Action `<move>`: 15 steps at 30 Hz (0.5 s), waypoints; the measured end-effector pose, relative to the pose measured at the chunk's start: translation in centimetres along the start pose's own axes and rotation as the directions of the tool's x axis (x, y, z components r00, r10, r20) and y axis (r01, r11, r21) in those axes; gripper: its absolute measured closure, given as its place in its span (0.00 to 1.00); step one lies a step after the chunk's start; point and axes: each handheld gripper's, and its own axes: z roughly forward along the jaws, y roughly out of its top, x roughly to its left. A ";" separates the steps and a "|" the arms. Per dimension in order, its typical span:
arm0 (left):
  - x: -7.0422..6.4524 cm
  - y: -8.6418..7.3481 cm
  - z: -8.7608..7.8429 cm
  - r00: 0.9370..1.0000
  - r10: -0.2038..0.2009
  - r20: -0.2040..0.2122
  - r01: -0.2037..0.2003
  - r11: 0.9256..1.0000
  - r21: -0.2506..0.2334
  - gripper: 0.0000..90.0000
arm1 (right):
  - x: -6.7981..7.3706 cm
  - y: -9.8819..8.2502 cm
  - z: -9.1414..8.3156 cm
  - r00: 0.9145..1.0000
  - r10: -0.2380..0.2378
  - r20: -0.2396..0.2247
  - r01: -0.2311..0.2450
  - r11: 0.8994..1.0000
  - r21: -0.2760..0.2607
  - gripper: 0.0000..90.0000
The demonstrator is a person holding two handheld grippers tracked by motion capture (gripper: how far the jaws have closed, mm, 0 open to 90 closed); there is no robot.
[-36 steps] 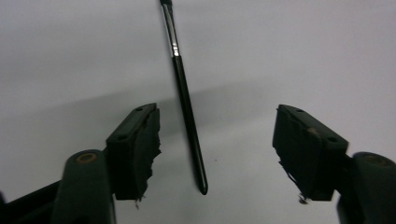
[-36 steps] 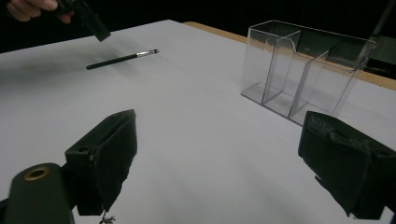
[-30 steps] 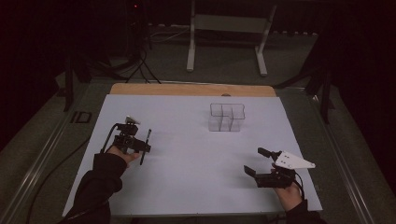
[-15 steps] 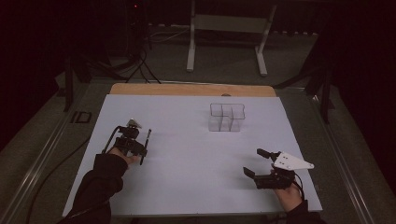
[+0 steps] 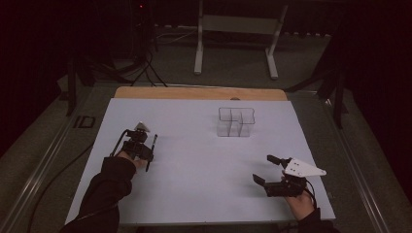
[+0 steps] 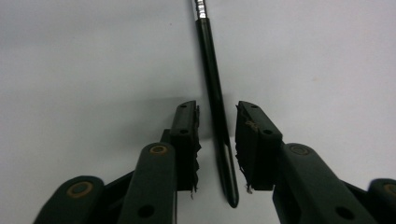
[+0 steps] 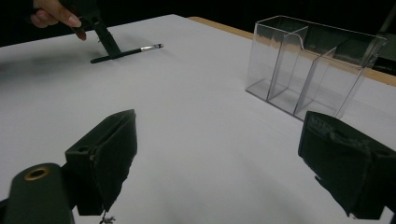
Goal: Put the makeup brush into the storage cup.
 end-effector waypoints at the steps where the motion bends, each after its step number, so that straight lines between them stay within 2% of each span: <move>1: 0.1 0.0 0.1 1.000 -0.005 0.001 0.005 1.000 -0.002 0.80 | 0.0 0.0 0.0 1.000 0.001 -0.001 -0.001 1.000 0.000 0.13; 5: 0.3 0.0 0.1 1.000 -0.009 0.009 0.009 1.000 0.001 0.85 | 0.0 0.0 -0.1 1.000 0.003 0.001 -0.003 1.000 -0.002 0.13; 10: -0.1 -0.1 0.2 0.998 0.054 -0.026 -0.054 0.998 0.014 0.94 | 0.0 0.0 0.0 1.000 0.001 -0.002 -0.001 1.000 -0.002 0.13; 12: -0.1 0.0 0.2 0.998 0.061 -0.027 -0.061 0.998 0.018 0.94 | 0.0 0.0 -0.1 1.000 0.001 -0.002 -0.001 1.000 -0.001 0.13; 15: -0.3 0.0 0.2 0.993 0.114 -0.038 -0.113 0.993 0.020 0.94 | -0.1 0.0 -0.1 1.000 0.007 -0.001 -0.007 1.000 -0.006 0.13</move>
